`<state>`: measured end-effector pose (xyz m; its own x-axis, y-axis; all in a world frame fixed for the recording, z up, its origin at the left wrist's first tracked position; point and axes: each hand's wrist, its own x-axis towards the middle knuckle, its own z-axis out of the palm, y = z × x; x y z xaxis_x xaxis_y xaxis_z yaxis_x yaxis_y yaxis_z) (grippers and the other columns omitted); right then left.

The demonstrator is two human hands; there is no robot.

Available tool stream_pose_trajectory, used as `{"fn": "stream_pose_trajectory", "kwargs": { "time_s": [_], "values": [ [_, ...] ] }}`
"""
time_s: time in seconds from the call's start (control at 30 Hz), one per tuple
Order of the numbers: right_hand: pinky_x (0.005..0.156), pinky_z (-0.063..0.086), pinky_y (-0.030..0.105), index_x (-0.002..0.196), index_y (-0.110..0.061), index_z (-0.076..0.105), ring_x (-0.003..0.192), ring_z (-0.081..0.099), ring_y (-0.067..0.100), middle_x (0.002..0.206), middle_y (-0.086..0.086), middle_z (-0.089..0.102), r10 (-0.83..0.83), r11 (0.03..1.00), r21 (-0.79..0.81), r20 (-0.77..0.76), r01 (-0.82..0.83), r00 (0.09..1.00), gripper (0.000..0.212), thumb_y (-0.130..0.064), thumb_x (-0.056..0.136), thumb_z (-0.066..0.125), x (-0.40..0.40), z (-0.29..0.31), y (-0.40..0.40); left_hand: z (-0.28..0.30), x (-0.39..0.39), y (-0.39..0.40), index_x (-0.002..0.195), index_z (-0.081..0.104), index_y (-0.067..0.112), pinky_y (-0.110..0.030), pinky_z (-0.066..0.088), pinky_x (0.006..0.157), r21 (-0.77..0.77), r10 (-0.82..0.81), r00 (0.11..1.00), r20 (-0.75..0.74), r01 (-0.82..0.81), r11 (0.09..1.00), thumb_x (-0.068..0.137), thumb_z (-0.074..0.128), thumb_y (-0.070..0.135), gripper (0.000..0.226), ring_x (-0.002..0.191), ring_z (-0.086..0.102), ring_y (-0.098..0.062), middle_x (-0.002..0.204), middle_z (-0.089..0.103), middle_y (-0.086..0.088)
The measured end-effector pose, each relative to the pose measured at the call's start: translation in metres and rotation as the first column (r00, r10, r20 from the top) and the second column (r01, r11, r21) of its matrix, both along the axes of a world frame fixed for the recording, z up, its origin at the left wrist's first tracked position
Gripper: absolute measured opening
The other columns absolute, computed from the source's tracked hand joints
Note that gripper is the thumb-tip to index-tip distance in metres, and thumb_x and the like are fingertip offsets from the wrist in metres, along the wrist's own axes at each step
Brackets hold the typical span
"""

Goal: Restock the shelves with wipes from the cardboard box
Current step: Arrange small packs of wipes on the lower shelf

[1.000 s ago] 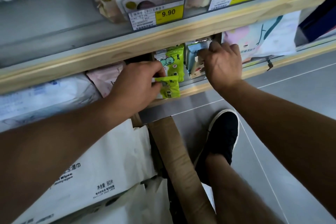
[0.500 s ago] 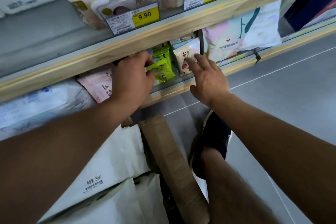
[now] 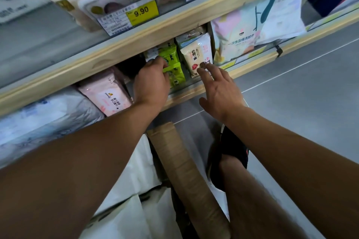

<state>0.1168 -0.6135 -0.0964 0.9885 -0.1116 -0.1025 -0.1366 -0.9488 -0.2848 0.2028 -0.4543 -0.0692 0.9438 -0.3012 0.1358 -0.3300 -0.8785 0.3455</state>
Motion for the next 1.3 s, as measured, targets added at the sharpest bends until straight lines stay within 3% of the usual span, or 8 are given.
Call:
{"fn": "stream_pose_trajectory", "kwargs": {
  "time_s": [0.17, 0.33, 0.63, 0.73, 0.87, 0.93, 1.07, 1.3],
  "values": [
    [0.115, 0.023, 0.039, 0.153, -0.022, 0.017, 0.143, 0.019, 0.028, 0.157, 0.003, 0.018, 0.012, 1.000, 0.001, 0.009, -0.012, 1.000, 0.086, -0.029, 0.083, 0.068, 0.002, 0.003, 0.003, -0.001, 0.009, -0.001, 0.111, 0.063, 0.015, -0.038, 0.046, 0.083, -0.014, 0.017, 0.999, 0.039, -0.017, 1.000, 0.085, 0.060, 0.015, 0.026, 0.103, 0.057, -0.034, 0.115, 0.061, -0.012],
    [0.114, 0.025, 0.038, 0.152, -0.020, 0.018, 0.142, 0.020, 0.028, 0.156, 0.003, 0.019, 0.030, 0.999, -0.024, 0.005, -0.030, 1.000, 0.084, -0.029, 0.084, 0.067, -0.007, 0.023, 0.002, 0.015, 0.001, 0.001, 0.130, 0.055, 0.015, -0.042, 0.041, 0.095, 0.022, 0.003, 1.000, 0.011, -0.004, 1.000, 0.085, 0.065, 0.021, 0.046, 0.113, 0.051, -0.037, 0.130, 0.056, -0.013],
    [0.114, 0.024, 0.038, 0.149, -0.022, 0.026, 0.142, 0.021, 0.026, 0.154, 0.001, 0.025, 0.123, 0.986, -0.104, -0.054, -0.128, 0.991, 0.077, -0.032, 0.083, 0.066, -0.055, 0.117, 0.029, 0.101, -0.061, 0.045, 0.140, 0.045, 0.017, -0.039, 0.040, 0.102, -0.019, -0.169, 0.980, -0.107, 0.168, 0.986, 0.084, 0.064, 0.034, 0.061, 0.124, 0.046, -0.032, 0.141, 0.049, -0.008],
    [0.114, 0.027, 0.039, 0.145, -0.020, 0.031, 0.138, 0.027, 0.028, 0.148, 0.004, 0.034, 0.188, 0.972, -0.137, -0.035, -0.191, 0.982, 0.071, -0.034, 0.084, 0.064, -0.072, 0.159, 0.054, 0.143, -0.085, 0.079, 0.139, 0.046, 0.016, -0.034, 0.035, 0.105, 0.007, -0.195, 0.976, -0.099, 0.196, 0.981, 0.084, 0.062, 0.034, 0.061, 0.126, 0.046, -0.030, 0.141, 0.049, -0.008],
    [0.114, 0.027, 0.039, 0.145, -0.019, 0.033, 0.136, 0.028, 0.028, 0.145, 0.004, 0.036, 0.255, 0.954, -0.156, -0.020, -0.255, 0.967, 0.069, -0.037, 0.085, 0.063, -0.097, 0.205, 0.100, 0.180, -0.121, 0.138, 0.138, 0.048, 0.017, -0.039, 0.039, 0.104, 0.013, -0.177, 0.981, -0.073, 0.178, 0.984, 0.076, 0.048, 0.045, 0.068, 0.123, 0.048, -0.031, 0.139, 0.052, -0.006],
    [0.114, 0.027, 0.041, 0.144, -0.018, 0.034, 0.136, 0.029, 0.028, 0.145, 0.004, 0.037, 0.298, 0.943, -0.153, -0.011, -0.296, 0.954, 0.068, -0.037, 0.085, 0.063, -0.108, 0.220, 0.129, 0.191, -0.138, 0.170, 0.138, 0.047, 0.022, -0.038, 0.040, 0.104, 0.007, -0.152, 0.985, -0.076, 0.153, 0.988, 0.078, 0.052, 0.045, 0.065, 0.125, 0.047, -0.027, 0.140, 0.051, -0.001],
    [0.111, 0.031, 0.040, 0.144, -0.018, 0.035, 0.134, 0.030, 0.028, 0.143, 0.003, 0.038, 0.378, 0.917, -0.131, -0.018, -0.377, 0.926, 0.069, -0.035, 0.083, 0.063, -0.126, 0.238, 0.192, 0.202, -0.174, 0.236, 0.132, 0.053, 0.015, -0.042, 0.042, 0.101, 0.023, -0.116, 0.991, -0.067, 0.118, 0.993, 0.082, 0.061, 0.038, 0.056, 0.122, 0.049, -0.031, 0.135, 0.055, -0.007],
    [0.107, 0.031, 0.034, 0.145, -0.019, 0.034, 0.133, 0.032, 0.028, 0.145, 0.003, 0.036, 0.544, 0.826, -0.130, -0.071, -0.548, 0.836, 0.069, -0.036, 0.085, 0.062, -0.134, 0.238, 0.290, 0.192, -0.218, 0.347, 0.131, 0.054, 0.015, -0.044, 0.045, 0.098, 0.047, 0.010, 0.991, -0.133, -0.004, 0.999, 0.075, 0.055, 0.040, 0.061, 0.118, 0.053, -0.034, 0.132, 0.057, -0.009]
  ]
}}
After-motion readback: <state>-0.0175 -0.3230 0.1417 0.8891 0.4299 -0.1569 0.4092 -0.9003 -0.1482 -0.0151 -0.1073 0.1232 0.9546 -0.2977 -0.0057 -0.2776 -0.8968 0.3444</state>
